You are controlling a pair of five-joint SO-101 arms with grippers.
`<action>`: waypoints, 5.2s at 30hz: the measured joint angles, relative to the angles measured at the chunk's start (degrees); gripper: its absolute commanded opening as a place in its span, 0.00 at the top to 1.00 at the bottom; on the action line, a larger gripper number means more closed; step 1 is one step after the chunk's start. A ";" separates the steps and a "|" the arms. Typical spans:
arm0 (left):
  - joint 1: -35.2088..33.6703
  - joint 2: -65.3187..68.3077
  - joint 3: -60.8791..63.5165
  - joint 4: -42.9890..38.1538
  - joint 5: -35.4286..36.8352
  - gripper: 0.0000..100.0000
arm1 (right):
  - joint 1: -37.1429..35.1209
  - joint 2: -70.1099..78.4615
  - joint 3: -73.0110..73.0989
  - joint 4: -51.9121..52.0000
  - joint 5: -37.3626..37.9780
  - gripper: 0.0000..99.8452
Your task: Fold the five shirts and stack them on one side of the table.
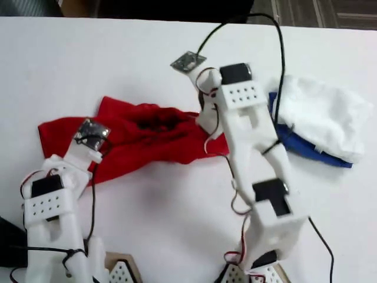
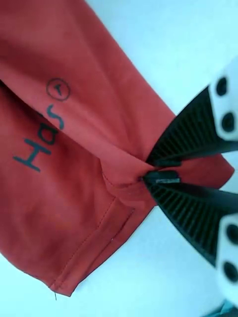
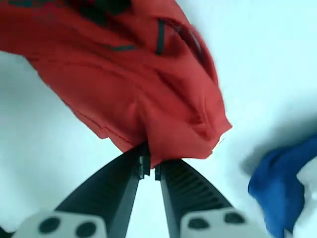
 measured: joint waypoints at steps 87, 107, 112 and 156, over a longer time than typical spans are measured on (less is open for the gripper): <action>4.75 0.00 -2.73 -13.71 3.96 0.97 | 3.34 8.53 10.46 -8.62 -19.78 0.79; 4.75 0.00 -1.41 -13.71 3.96 0.97 | 2.55 12.75 17.93 -18.64 -29.89 0.79; 4.75 0.00 -1.41 -13.71 3.96 0.97 | 2.46 14.59 17.23 -18.37 -29.89 0.79; 9.49 -0.18 -12.13 30.33 2.73 0.78 | 13.36 -0.35 14.24 -27.25 -15.03 0.98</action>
